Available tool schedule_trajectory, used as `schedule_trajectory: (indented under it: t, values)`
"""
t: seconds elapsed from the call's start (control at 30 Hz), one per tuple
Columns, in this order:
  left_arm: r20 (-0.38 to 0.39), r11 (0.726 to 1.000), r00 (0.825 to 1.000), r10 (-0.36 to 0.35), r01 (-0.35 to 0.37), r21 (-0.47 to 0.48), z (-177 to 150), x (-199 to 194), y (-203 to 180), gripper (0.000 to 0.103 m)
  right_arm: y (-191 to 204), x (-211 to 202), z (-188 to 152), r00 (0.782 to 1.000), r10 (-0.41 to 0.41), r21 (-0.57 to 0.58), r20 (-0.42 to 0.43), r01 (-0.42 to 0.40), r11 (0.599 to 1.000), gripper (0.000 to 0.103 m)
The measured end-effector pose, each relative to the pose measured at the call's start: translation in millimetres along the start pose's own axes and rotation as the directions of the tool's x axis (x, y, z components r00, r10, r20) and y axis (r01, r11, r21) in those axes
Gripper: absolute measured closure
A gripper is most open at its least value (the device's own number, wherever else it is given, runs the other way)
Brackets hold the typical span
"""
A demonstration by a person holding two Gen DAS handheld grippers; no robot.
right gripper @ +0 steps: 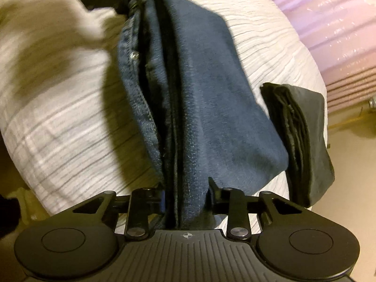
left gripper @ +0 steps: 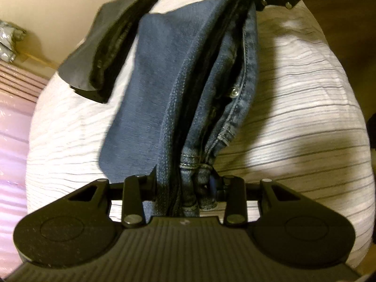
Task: Fold clothes
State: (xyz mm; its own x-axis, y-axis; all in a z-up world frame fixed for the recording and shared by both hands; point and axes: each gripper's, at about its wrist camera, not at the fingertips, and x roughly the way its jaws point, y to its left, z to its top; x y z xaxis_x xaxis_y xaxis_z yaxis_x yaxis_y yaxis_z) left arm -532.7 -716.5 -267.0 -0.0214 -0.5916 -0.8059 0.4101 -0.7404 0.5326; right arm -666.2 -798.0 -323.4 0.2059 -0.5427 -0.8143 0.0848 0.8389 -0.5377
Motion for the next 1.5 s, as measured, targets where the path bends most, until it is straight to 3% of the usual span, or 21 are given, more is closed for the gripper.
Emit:
schedule_trajectory:
  t: [0.23, 0.33, 0.4, 0.57, 0.63, 0.73, 0.87, 0.9, 1.0, 1.1, 1.13, 1.17, 1.2, 1.23, 1.33, 1.4, 1.5]
  values:
    - [-0.017, 0.982, 0.984, 0.178, -0.177, 0.063, -28, -52, 43, 0.072, -16, -53, 37, 0.985, -0.074, 0.031, 0.158, 0.07, 0.997, 0.077]
    - [-0.075, 0.973, 0.97, 0.23, -0.226, 0.054, -63, -86, 30, 0.072, -6, -74, 63, 0.967, -0.078, 0.023, 0.243, 0.075, 0.997, 0.077]
    - [-0.136, 0.97, 0.96, 0.243, -0.242, 0.026, -90, -105, 5, 0.072, 23, -76, 73, 0.959, -0.048, -0.025, 0.278, 0.057, 0.998, 0.077]
    - [-0.27, 0.989, 0.959, 0.087, -0.115, -0.089, -141, -104, -89, 0.067, 100, -77, 96, 0.935, 0.041, -0.155, 0.352, 0.015, 0.988, 0.077]
    - [-0.265, 0.992, 0.962, 0.064, -0.089, -0.084, -147, -94, -123, 0.061, 130, -69, 93, 0.951, 0.087, -0.195, 0.296, -0.029, 0.98, 0.075]
    - [-0.268, 0.989, 0.963, 0.027, -0.064, -0.131, -152, -97, -139, 0.056, 162, -67, 77, 0.972, 0.112, -0.247, 0.204, -0.06, 0.967, 0.059]
    - [-0.236, 0.958, 0.971, -0.027, -0.043, -0.285, -173, -131, -129, 0.054, 157, -92, 58, 0.983, 0.15, -0.133, 0.11, -0.135, 0.982, 0.055]
    - [-0.223, 0.937, 0.973, -0.053, -0.029, -0.348, -180, -140, -123, 0.054, 152, -97, 53, 0.984, 0.159, -0.097, 0.083, -0.151, 0.984, 0.055]
    - [-0.161, 0.812, 0.981, -0.11, -0.005, -0.584, -205, -163, -93, 0.054, 122, -107, 53, 0.983, 0.175, 0.045, 0.047, -0.177, 0.983, 0.055]
    - [-0.12, 0.736, 0.991, -0.062, -0.036, -0.676, -220, -168, -63, 0.048, 84, -113, 61, 0.982, 0.174, 0.202, 0.079, -0.187, 0.961, 0.055]
    - [-0.108, 0.709, 0.993, -0.053, -0.039, -0.704, -222, -163, -51, 0.047, 69, -111, 68, 0.976, 0.187, 0.257, 0.111, -0.21, 0.944, 0.05]
    - [-0.095, 0.676, 0.994, -0.047, -0.039, -0.736, -224, -156, -37, 0.044, 55, -109, 75, 0.969, 0.199, 0.31, 0.146, -0.236, 0.921, 0.034]
    - [-0.083, 0.632, 0.995, -0.052, -0.032, -0.775, -229, -146, -24, 0.044, 41, -105, 81, 0.963, 0.2, 0.364, 0.182, -0.255, 0.896, 0.025]
    - [-0.072, 0.582, 0.996, -0.061, -0.023, -0.813, -234, -135, -11, 0.044, 26, -98, 87, 0.956, 0.196, 0.425, 0.219, -0.274, 0.863, 0.02]
    - [-0.045, 0.437, 0.995, -0.092, 0.0, -0.899, -249, -98, 22, 0.049, -15, -60, 106, 0.929, 0.23, 0.567, 0.289, -0.36, 0.741, 0.02]
    - [-0.041, 0.378, 0.993, -0.115, 0.005, -0.926, -260, -76, 39, 0.064, -43, -32, 110, 0.913, 0.245, 0.655, 0.326, -0.406, 0.638, 0.02]
    - [-0.032, 0.316, 0.987, -0.159, 0.02, -0.948, -273, -54, 54, 0.07, -79, 7, 111, 0.886, 0.267, 0.768, 0.38, -0.463, 0.443, 0.02]
